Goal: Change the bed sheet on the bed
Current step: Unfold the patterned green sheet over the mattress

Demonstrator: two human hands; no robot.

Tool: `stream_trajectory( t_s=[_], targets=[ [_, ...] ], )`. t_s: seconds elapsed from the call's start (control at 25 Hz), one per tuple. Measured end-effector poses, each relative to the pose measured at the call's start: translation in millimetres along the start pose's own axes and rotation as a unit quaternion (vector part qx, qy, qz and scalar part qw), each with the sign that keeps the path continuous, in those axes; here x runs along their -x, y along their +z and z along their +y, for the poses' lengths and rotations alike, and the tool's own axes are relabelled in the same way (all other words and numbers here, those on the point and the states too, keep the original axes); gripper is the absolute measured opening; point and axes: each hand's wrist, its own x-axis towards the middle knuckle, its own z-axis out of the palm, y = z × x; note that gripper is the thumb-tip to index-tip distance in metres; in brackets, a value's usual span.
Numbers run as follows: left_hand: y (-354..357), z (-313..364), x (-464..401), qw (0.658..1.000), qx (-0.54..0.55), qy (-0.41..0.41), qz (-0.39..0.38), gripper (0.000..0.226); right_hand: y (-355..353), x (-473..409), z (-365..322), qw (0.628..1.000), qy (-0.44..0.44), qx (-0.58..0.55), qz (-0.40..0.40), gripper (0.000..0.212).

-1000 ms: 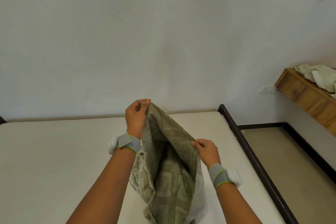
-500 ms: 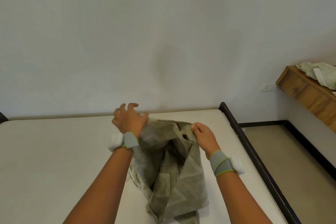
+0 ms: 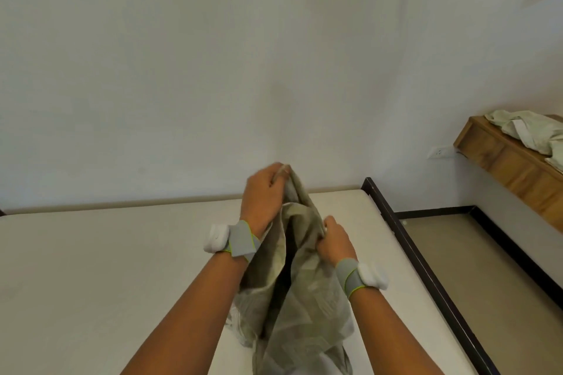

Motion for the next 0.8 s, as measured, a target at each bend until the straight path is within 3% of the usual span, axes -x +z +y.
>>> stream_trajectory(
  t_s=[0.08,0.16,0.32,0.44,0.56,0.68,0.72,0.8],
  targets=[
    [-24,-5,-16,0.985,0.087,-0.038,0.143,0.032,10,7,24,0.997,0.051,0.046,-0.026,0.013],
    [-52,-28,-32,0.962,0.126,-0.09,0.225,0.029,6,11,24,0.998,0.053,0.025,0.013,0.007],
    [-84,-88,-33,0.943,0.067,-0.168,0.28,0.034,-17,3,-6,0.99,-0.044,-0.073,0.113,0.042],
    [-98,-96,-32,0.927,0.104,-0.175,0.315,0.037,-18,3,-22,0.981,-0.08,-0.081,0.16,0.042],
    [-106,-100,-30,0.907,0.112,-0.2,0.353,0.035,-23,-3,-32,0.986,-0.031,0.006,0.164,0.036],
    [-95,-100,-13,0.914,-0.06,-0.266,0.301,0.029,-33,-7,-58,0.981,-0.064,-0.064,0.173,0.037],
    [-83,-95,-6,0.939,-0.13,-0.22,0.232,0.043,-33,-5,-72,0.977,-0.103,-0.082,0.167,0.037],
    [-54,-77,6,0.975,-0.202,-0.091,-0.01,0.073,-29,3,-98,0.972,-0.171,-0.093,0.132,0.036]
  ],
)
